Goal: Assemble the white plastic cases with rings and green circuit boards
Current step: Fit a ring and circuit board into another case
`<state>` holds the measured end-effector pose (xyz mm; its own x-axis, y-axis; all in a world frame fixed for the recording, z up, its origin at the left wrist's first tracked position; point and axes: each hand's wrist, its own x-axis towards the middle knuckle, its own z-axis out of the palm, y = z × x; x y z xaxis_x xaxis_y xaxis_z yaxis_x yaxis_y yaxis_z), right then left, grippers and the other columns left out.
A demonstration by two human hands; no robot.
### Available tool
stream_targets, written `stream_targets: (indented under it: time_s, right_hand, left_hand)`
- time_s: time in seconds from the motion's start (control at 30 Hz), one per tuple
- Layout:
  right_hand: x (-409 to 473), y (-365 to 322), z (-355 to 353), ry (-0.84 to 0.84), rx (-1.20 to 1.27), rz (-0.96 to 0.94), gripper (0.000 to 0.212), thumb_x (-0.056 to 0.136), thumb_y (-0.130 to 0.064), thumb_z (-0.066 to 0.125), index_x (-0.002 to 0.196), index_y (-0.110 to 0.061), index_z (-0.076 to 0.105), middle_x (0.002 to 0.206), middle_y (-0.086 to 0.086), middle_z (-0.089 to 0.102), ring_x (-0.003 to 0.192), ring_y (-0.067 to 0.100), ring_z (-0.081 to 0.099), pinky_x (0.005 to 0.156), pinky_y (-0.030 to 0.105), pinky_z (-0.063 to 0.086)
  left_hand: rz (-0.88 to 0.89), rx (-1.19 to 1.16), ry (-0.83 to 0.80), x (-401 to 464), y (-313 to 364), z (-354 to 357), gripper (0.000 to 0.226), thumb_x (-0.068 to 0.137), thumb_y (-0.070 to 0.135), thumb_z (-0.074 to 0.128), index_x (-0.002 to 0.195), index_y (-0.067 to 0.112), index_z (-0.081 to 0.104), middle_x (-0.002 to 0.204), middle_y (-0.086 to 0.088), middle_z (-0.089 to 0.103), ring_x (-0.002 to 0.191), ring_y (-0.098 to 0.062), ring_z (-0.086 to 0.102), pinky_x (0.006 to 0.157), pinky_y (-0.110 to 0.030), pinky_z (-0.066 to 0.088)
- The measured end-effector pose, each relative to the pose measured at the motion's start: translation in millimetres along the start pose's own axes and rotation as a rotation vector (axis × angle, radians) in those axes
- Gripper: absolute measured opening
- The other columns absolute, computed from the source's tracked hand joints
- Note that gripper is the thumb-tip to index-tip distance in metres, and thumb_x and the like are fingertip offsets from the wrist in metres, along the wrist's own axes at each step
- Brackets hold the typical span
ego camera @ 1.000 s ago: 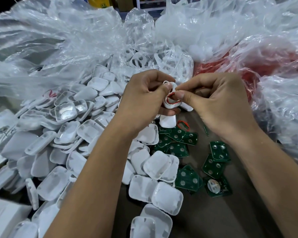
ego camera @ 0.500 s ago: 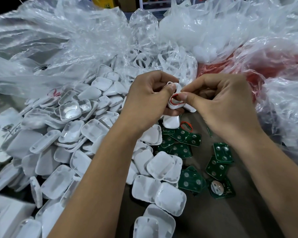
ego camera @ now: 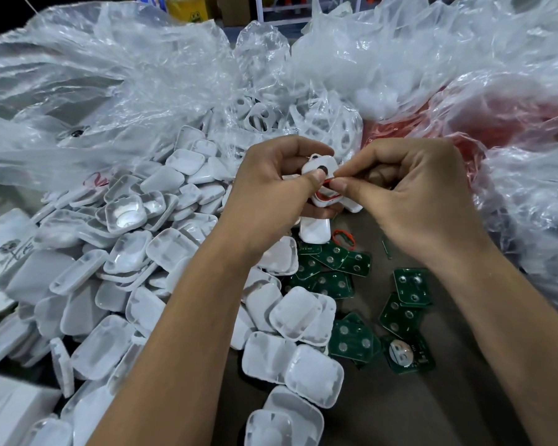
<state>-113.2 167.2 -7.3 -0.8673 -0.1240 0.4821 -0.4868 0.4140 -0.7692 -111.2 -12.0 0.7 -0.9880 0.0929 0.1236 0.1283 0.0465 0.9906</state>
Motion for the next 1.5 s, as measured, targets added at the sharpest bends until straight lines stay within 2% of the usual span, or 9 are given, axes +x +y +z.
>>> stream_targets:
  time_s: [0.27,0.47,0.63,0.8,0.9,1.07,1.27,1.4,1.5]
  right_hand:
    - [2,5,0,-0.009,-0.1,-0.087,0.012,0.082,-0.016,0.088,0.082,-0.017,0.077,0.053,-0.004,0.059,0.046,0.016,0.05,0.049,0.024,0.043]
    - [3,7,-4,-0.083,0.008,-0.006,0.015,0.083,-0.015,0.088,0.079,-0.023,0.076,0.053,-0.009,0.06,0.044,0.003,0.041,0.046,0.014,0.031]
    - [4,6,-7,-0.13,0.01,0.01,0.014,0.083,-0.013,0.087,0.078,-0.021,0.077,0.052,-0.019,0.061,0.044,-0.001,0.049,0.049,0.006,0.035]
    - [4,7,-10,-0.138,-0.007,0.061,0.013,0.08,-0.014,0.09,0.079,-0.02,0.078,0.065,-0.01,0.073,0.055,0.001,0.067,0.056,0.01,0.047]
    - [4,9,-8,-0.069,0.101,0.12,0.021,0.077,-0.014,0.093,0.086,-0.015,0.074,0.072,-0.002,0.075,0.062,0.006,0.068,0.059,0.018,0.053]
    - [5,13,-11,-0.121,0.314,0.234,0.028,0.071,-0.017,0.093,0.091,-0.007,0.077,0.081,0.009,0.077,0.069,0.014,0.069,0.064,0.026,0.06]
    - [4,16,-13,-0.195,0.565,0.316,0.027,0.074,-0.02,0.085,0.095,-0.006,0.078,0.064,-0.003,0.063,0.045,0.0,0.048,0.04,0.011,0.032]
    - [3,11,-12,-0.189,0.676,0.262,0.019,0.082,-0.01,0.079,0.098,-0.002,0.074,0.065,-0.007,0.071,0.046,0.0,0.059,0.043,0.007,0.041]
    - [4,12,-11,-0.169,0.666,0.221,0.02,0.083,-0.011,0.077,0.101,0.0,0.074,0.061,-0.01,0.067,0.04,-0.001,0.051,0.042,0.007,0.037]
  left_hand:
    - [0.019,0.028,0.013,3,-5,4,0.024,0.098,-0.011,0.055,0.112,0.001,0.07,0.083,-0.005,0.072,0.076,-0.027,0.077,0.07,-0.043,0.065]
    - [0.076,0.094,-0.003,-1,-5,2,0.024,0.097,-0.005,0.061,0.113,0.007,0.073,0.099,-0.02,0.073,0.086,-0.03,0.077,0.072,-0.045,0.065]
    - [0.08,0.119,-0.003,-2,-6,4,0.027,0.092,-0.007,0.069,0.113,0.008,0.075,0.098,-0.009,0.069,0.085,-0.028,0.077,0.07,-0.044,0.066]
    - [0.102,0.169,-0.013,0,-9,9,0.031,0.089,-0.006,0.072,0.113,0.014,0.075,0.099,-0.004,0.073,0.088,-0.026,0.077,0.075,-0.045,0.065]
    - [0.112,0.125,-0.012,1,-7,8,0.032,0.089,-0.009,0.071,0.114,0.011,0.074,0.079,0.011,0.065,0.085,-0.028,0.077,0.074,-0.045,0.065]
    - [0.169,0.066,-0.061,-1,-6,4,0.035,0.09,-0.011,0.07,0.117,0.01,0.074,0.081,-0.002,0.061,0.088,-0.034,0.076,0.079,-0.043,0.064]
    - [0.22,-0.015,-0.119,-1,-2,2,0.042,0.092,-0.011,0.068,0.123,0.016,0.07,0.099,0.013,0.068,0.093,-0.032,0.077,0.085,-0.043,0.063]
    - [0.23,-0.037,-0.115,0,-3,1,0.049,0.09,-0.014,0.068,0.129,0.016,0.068,0.11,0.0,0.072,0.09,-0.029,0.075,0.089,-0.044,0.062]
    - [0.237,-0.053,-0.06,-1,-3,1,0.04,0.086,-0.008,0.073,0.121,0.013,0.072,0.109,-0.019,0.071,0.089,-0.043,0.072,0.087,-0.049,0.062]
